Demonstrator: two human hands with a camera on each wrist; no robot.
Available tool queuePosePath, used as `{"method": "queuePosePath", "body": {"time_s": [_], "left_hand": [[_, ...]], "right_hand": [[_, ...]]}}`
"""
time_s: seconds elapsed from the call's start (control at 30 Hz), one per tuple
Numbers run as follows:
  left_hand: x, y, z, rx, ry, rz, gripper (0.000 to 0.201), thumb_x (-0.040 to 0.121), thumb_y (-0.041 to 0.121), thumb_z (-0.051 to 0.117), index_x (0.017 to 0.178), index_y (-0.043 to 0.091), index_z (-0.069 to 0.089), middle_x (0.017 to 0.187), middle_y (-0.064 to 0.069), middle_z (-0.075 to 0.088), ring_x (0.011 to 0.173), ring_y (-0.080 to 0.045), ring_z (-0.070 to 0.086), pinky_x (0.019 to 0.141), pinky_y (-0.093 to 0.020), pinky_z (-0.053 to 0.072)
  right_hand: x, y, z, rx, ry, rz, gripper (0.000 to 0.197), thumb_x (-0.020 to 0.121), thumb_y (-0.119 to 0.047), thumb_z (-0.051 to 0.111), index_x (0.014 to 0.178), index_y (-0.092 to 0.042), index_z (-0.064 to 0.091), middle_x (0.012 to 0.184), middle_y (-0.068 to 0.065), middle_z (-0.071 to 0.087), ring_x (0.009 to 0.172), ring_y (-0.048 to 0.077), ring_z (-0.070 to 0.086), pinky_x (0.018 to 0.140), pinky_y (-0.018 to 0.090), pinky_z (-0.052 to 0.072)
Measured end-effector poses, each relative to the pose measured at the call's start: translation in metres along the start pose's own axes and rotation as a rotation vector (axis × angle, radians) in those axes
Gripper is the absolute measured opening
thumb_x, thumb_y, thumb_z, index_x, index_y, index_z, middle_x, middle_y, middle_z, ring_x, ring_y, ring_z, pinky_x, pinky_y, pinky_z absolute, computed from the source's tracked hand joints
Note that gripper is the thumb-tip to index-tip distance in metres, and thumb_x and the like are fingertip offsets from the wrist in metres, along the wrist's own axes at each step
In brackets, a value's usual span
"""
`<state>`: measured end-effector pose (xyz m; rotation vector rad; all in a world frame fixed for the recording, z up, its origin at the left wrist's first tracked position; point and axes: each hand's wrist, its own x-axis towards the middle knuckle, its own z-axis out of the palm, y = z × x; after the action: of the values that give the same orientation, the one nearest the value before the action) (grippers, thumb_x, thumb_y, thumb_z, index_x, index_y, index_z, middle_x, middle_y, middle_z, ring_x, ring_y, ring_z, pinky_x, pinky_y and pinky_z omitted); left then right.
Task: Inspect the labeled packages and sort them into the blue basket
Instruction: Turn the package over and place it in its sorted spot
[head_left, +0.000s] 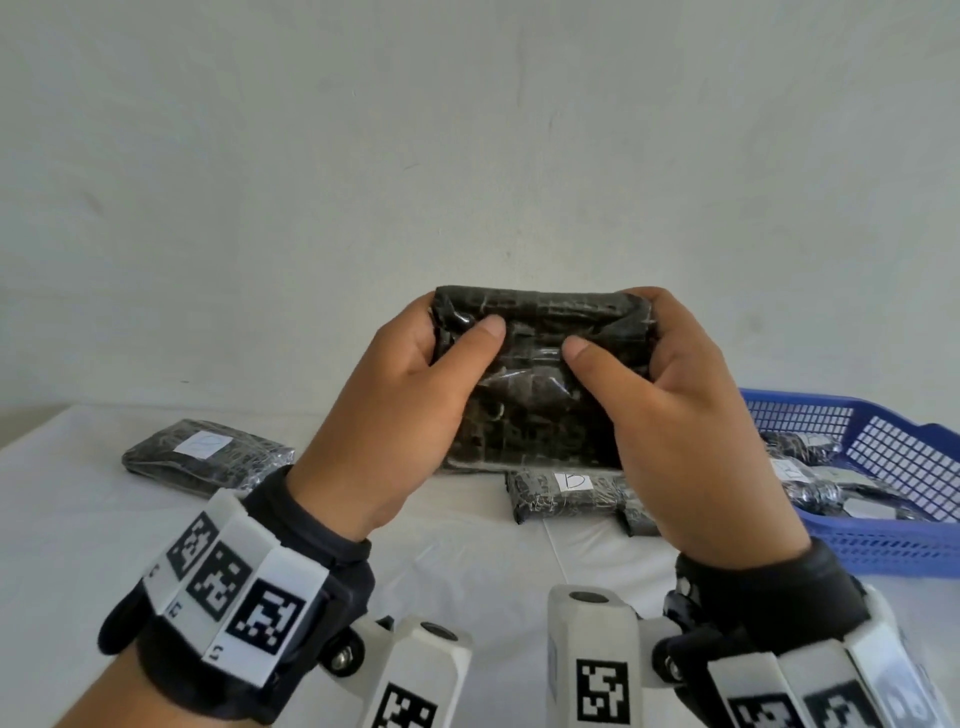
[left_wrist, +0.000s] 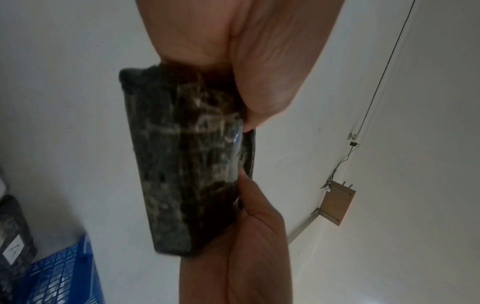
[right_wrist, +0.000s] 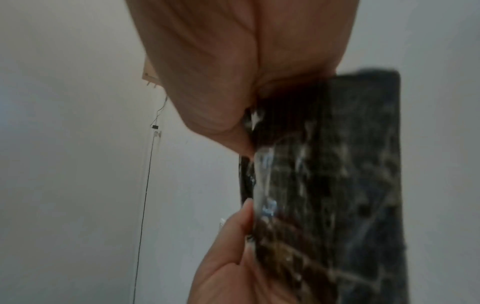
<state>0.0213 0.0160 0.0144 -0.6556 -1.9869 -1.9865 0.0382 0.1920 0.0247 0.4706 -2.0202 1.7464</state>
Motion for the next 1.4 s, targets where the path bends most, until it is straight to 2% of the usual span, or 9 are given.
{"method": "queuePosePath", "body": {"time_s": [0.1,0.23,0.4,0.53,0.67,0.97,1.13,1.23,1.4], "left_hand": [[0.000,0.002,0.001,-0.006,-0.012,-0.052,0.024,0.107,0.019,0.052,0.110,0.029,0.074,0.106,-0.003,0.079,0.104,-0.024,0.074,0.094,-0.048,0.058],[0.002,0.000,-0.001,-0.067,0.040,-0.057,0.025,0.106,0.016,0.051,0.105,0.023,0.076,0.106,-0.012,0.077,0.105,-0.032,0.073,0.097,-0.057,0.058],[0.001,0.000,-0.001,-0.064,-0.034,-0.065,0.020,0.103,0.010,0.057,0.109,0.023,0.072,0.100,0.000,0.079,0.094,-0.018,0.077,0.080,-0.036,0.063],[0.003,-0.001,-0.005,-0.114,-0.008,-0.038,0.020,0.102,0.009,0.058,0.109,0.022,0.072,0.104,-0.003,0.079,0.096,-0.019,0.077,0.080,-0.036,0.063],[0.002,0.000,-0.005,-0.114,-0.107,-0.067,0.030,0.099,0.003,0.061,0.122,0.022,0.066,0.113,-0.004,0.078,0.103,-0.018,0.076,0.080,-0.030,0.062],[0.005,0.001,-0.006,-0.243,-0.086,-0.100,0.025,0.093,0.002,0.066,0.114,0.015,0.071,0.099,-0.002,0.080,0.092,-0.015,0.077,0.075,-0.024,0.060],[0.005,0.001,-0.008,-0.243,-0.037,-0.052,0.030,0.088,0.007,0.071,0.115,0.019,0.070,0.091,0.004,0.078,0.083,-0.010,0.075,0.071,-0.023,0.059],[0.005,0.003,-0.007,-0.249,-0.087,-0.076,0.039,0.089,0.003,0.069,0.123,0.021,0.066,0.105,-0.005,0.080,0.094,-0.016,0.077,0.075,-0.025,0.061],[0.005,0.002,-0.009,-0.210,-0.099,-0.072,0.038,0.093,0.001,0.067,0.125,0.020,0.064,0.114,-0.003,0.079,0.105,-0.018,0.076,0.085,-0.030,0.062]], "right_hand": [[0.001,0.001,0.001,0.066,0.061,0.028,0.007,0.102,-0.010,0.063,0.107,-0.014,0.065,0.101,0.011,0.076,0.094,0.029,0.077,0.080,0.056,0.065],[0.000,-0.001,0.002,0.146,0.002,0.079,0.009,0.104,-0.012,0.058,0.104,-0.018,0.065,0.102,0.015,0.075,0.094,0.033,0.077,0.077,0.055,0.065],[0.002,0.002,-0.003,0.173,0.046,0.058,0.018,0.103,-0.007,0.059,0.098,-0.021,0.069,0.096,0.012,0.076,0.083,0.029,0.074,0.073,0.054,0.066],[0.001,0.001,-0.002,0.154,-0.022,0.099,0.020,0.101,-0.010,0.063,0.116,-0.022,0.064,0.096,0.012,0.077,0.081,0.027,0.077,0.069,0.052,0.066],[0.001,0.001,-0.003,0.218,0.046,0.065,0.019,0.100,-0.003,0.063,0.112,-0.017,0.063,0.099,0.017,0.077,0.083,0.033,0.078,0.067,0.055,0.066],[0.004,0.004,-0.006,0.262,0.105,0.063,0.020,0.099,-0.004,0.065,0.110,-0.019,0.070,0.093,0.007,0.079,0.083,0.025,0.078,0.074,0.047,0.066],[0.004,0.001,-0.005,0.291,0.077,0.081,0.040,0.097,-0.001,0.065,0.130,-0.022,0.062,0.094,0.010,0.080,0.088,0.023,0.077,0.085,0.044,0.065],[0.004,0.001,-0.005,0.243,0.090,0.063,0.048,0.097,-0.003,0.067,0.140,-0.023,0.058,0.099,0.015,0.079,0.091,0.028,0.077,0.088,0.052,0.064],[0.003,0.001,-0.004,0.142,0.036,0.014,0.061,0.092,-0.002,0.072,0.146,-0.025,0.054,0.105,0.001,0.080,0.097,0.020,0.079,0.084,0.035,0.063]]}}
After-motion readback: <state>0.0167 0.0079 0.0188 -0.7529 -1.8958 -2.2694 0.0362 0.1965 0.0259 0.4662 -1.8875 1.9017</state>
